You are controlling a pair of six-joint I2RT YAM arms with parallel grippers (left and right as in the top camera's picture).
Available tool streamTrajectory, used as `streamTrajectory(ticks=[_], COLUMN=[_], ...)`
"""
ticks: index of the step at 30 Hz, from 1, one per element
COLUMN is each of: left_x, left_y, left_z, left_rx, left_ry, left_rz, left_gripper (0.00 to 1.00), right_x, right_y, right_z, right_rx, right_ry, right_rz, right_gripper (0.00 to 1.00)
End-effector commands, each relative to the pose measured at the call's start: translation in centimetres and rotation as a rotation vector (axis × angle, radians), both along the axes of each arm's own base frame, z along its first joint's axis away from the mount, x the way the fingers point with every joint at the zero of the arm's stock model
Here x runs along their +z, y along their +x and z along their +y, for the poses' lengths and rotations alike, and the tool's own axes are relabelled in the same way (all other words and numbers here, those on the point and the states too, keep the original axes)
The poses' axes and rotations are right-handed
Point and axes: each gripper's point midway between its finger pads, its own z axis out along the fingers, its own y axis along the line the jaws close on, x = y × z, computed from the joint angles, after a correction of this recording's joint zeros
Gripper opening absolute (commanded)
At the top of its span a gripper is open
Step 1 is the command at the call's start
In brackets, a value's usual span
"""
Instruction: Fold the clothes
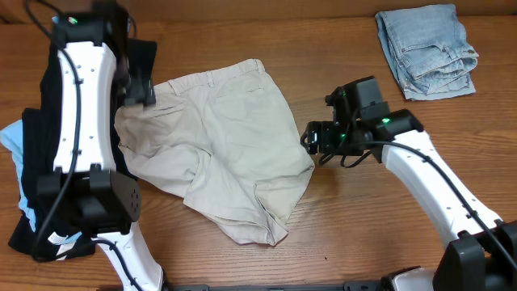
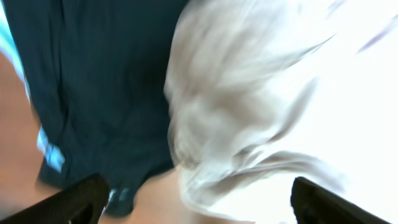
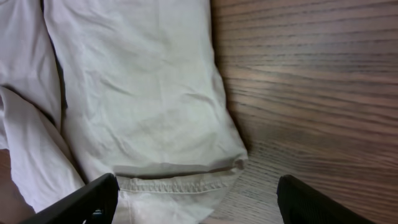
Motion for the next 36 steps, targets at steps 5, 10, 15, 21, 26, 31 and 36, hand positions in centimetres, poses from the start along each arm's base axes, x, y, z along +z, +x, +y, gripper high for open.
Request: streamTrajectory(ticks=[5,10,15,21,26,31,36], left_x=[14.1,17.2,16.5,16.5,16.5,16.5,16.5], left_y=[4.8,4.7,4.3,4.3,4.3,4.3,4.3], left_z=[-6.6,-8.6,-8.7,-8.7,-8.7,-8.7,-8.7], left_rx=[-0.303,-0.433,-0.465,-0.493,-0.499,-0.498,-0.498], left_ry=[-0.260,-0.313,-0.305,-0.292,-0.289,-0.290,-0.291], left_rz=[-0.543,-0.648,-0.615,-0.616,-0.617,-0.616,-0.614], left_gripper=[1.00,1.00,1.00,1.00,1.00,1.00,1.00], right_x=[-3.4,-6.4,-8.6,-8.7,-8.5,-9.3,-9.4], right_y=[-1.5,-1.7,-1.9,-1.9,-1.8,-2.8,-2.5], right_z=[0.7,0.9,1.0,1.3,1.8,1.4,1.5], right_rx=[-0.001,0.008,0.001,0.007,0.024,0.083,0.085], right_ry=[-0.059,-0.090,-0.101,-0.087,-0.059,-0.087,-0.085], right_rz=[0.059,0.127,0.186,0.193,0.187,0.213,0.204], right_gripper=[0.80,0.80,0.79,0.75,0.63,0.64,0.64])
